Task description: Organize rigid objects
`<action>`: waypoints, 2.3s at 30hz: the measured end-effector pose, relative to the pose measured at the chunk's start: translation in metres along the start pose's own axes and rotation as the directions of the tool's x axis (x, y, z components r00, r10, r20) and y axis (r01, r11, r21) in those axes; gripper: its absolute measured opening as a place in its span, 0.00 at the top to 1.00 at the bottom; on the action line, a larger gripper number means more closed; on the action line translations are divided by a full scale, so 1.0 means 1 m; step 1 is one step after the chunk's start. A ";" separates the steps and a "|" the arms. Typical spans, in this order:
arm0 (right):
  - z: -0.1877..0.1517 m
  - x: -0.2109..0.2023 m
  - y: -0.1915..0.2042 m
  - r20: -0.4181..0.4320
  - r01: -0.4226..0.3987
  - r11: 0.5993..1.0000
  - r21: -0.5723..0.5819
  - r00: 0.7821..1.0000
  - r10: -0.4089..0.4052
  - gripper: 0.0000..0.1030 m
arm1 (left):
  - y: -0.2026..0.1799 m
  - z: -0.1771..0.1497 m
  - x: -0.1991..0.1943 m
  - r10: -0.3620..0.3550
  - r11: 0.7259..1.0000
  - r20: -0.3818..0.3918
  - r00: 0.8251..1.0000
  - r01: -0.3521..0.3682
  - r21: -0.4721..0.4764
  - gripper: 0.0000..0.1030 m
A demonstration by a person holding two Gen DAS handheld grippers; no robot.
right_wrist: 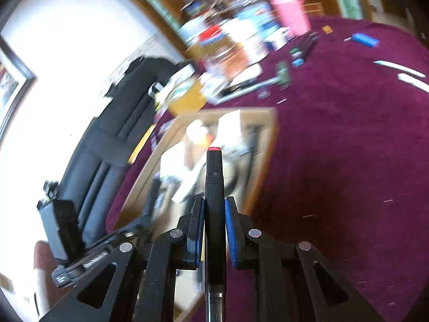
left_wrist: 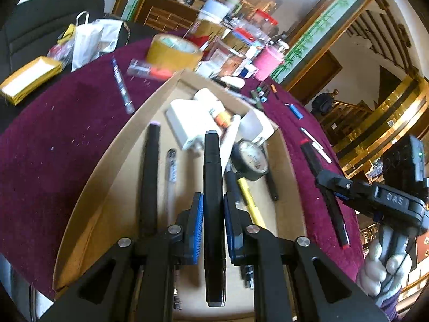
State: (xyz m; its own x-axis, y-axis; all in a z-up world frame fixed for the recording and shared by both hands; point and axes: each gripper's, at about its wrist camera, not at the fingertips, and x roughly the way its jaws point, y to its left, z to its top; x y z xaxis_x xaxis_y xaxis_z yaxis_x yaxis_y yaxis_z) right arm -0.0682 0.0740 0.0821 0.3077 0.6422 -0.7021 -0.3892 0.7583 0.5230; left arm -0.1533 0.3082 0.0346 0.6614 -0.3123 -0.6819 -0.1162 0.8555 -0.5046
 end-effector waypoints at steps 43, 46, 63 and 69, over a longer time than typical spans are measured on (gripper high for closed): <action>-0.030 -0.036 0.044 0.396 0.532 0.821 -0.208 0.813 -0.426 0.12 | -0.069 -0.006 -0.054 0.163 0.949 0.363 0.917 -0.247 0.196 0.21; -0.031 -0.043 0.037 0.405 0.535 0.823 -0.193 0.807 -0.430 0.11 | -0.081 -0.009 -0.062 0.179 0.932 0.425 0.887 -0.291 0.215 0.17; -0.039 -0.073 0.011 0.443 0.521 0.843 -0.137 0.793 -0.418 0.10 | -0.136 -0.026 -0.106 0.309 0.812 0.697 0.647 -0.561 0.162 0.00; -0.042 -0.079 0.005 0.453 0.518 0.845 -0.133 0.790 -0.413 0.10 | -0.149 -0.029 -0.097 0.268 0.831 0.647 0.714 -0.511 0.220 0.00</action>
State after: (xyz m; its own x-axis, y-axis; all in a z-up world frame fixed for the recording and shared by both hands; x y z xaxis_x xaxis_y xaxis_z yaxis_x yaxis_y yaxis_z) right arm -0.1312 0.0226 0.1202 0.7974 0.2455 -0.5513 -0.2854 0.9583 0.0140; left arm -0.2215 0.1994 0.1609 0.9205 0.2734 -0.2790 -0.2716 0.9613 0.0458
